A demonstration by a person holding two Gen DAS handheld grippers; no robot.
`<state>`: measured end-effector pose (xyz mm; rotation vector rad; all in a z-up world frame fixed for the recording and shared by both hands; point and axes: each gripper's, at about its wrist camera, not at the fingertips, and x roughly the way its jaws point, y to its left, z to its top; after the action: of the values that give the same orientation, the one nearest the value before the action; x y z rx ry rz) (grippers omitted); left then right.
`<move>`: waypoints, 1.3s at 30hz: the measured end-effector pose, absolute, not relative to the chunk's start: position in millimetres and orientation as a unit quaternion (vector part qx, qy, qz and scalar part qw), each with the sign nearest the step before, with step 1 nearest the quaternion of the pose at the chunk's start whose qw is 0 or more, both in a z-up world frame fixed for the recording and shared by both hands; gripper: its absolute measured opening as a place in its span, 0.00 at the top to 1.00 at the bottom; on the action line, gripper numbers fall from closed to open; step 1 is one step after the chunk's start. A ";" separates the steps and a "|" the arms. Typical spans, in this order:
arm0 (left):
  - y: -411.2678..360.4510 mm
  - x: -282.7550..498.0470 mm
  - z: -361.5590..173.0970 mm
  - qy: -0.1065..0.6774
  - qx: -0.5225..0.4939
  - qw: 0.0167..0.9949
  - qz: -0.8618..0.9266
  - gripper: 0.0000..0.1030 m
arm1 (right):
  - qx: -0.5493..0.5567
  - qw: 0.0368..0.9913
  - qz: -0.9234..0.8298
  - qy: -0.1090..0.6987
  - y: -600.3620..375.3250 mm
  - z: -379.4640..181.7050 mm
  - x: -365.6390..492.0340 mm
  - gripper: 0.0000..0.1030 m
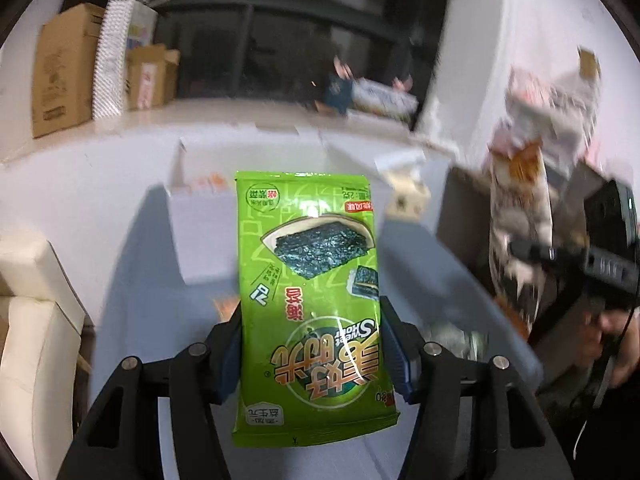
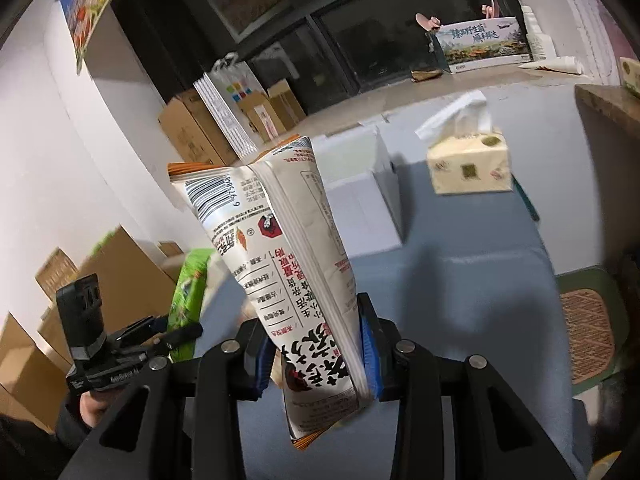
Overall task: Organize snacks
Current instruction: 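Carry both bags over the white box and open both tools to drop them, then grasp the silver foil bag with the right tool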
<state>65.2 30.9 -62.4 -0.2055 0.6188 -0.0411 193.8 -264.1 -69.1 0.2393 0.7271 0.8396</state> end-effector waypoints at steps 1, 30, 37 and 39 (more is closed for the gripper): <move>40.5 74.2 -49.0 0.291 -0.105 0.951 -0.013 0.38 | 0.113 0.842 0.404 0.339 -255.6 -60.4 200.5 0.62; 112.9 279.5 -45.4 0.336 -0.119 0.933 0.053 0.00 | 0.062 0.872 0.317 0.367 -113.7 -36.0 385.4 0.00; 103.8 215.6 -23.0 0.291 -0.124 0.948 0.028 0.00 | 0.063 0.874 0.353 0.328 -140.3 -8.2 326.1 0.00; 94.6 192.4 -19.2 0.279 -0.117 0.953 0.018 0.00 | 0.054 0.877 0.365 0.309 -156.3 -5.8 300.0 0.00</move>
<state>192.4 94.6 -19.2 -0.2388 0.5669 0.0372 300.0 -156.3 -5.8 0.1124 0.6437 0.7607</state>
